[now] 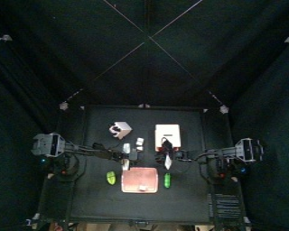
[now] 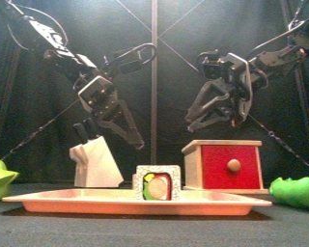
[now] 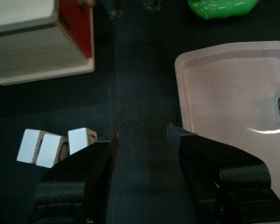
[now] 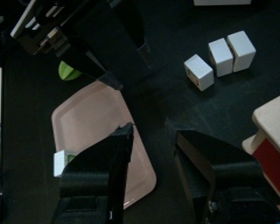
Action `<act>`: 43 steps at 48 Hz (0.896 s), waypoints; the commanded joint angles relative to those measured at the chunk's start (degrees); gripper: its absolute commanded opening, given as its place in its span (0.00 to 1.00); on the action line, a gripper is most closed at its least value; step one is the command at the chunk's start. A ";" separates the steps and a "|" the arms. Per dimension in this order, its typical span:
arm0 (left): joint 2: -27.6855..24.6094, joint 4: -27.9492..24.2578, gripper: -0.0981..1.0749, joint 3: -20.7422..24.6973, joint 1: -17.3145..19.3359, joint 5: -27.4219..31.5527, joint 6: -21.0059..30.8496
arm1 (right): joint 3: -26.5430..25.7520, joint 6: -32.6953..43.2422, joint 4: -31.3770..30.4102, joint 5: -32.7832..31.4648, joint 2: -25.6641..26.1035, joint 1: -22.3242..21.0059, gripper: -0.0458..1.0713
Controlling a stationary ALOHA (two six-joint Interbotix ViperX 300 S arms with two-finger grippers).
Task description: Grab white sushi piece from plate
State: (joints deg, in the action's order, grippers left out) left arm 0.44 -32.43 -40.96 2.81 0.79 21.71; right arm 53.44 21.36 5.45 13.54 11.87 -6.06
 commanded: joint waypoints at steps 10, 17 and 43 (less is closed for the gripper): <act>0.26 5.27 0.81 1.76 -8.35 -0.26 -0.09 | -1.23 -0.09 -0.09 -0.18 1.58 0.18 0.71; -0.62 8.35 0.81 3.08 -12.66 -0.18 -0.18 | -1.32 -0.09 -0.09 -0.26 1.58 0.18 0.71; -8.17 14.41 0.81 11.16 -17.49 3.78 -0.09 | -1.05 -0.09 -0.09 -0.70 1.93 0.18 0.71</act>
State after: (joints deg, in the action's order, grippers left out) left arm -7.91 -19.95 -32.17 -13.97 4.31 21.71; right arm 53.44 21.36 5.36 12.66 12.22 -5.89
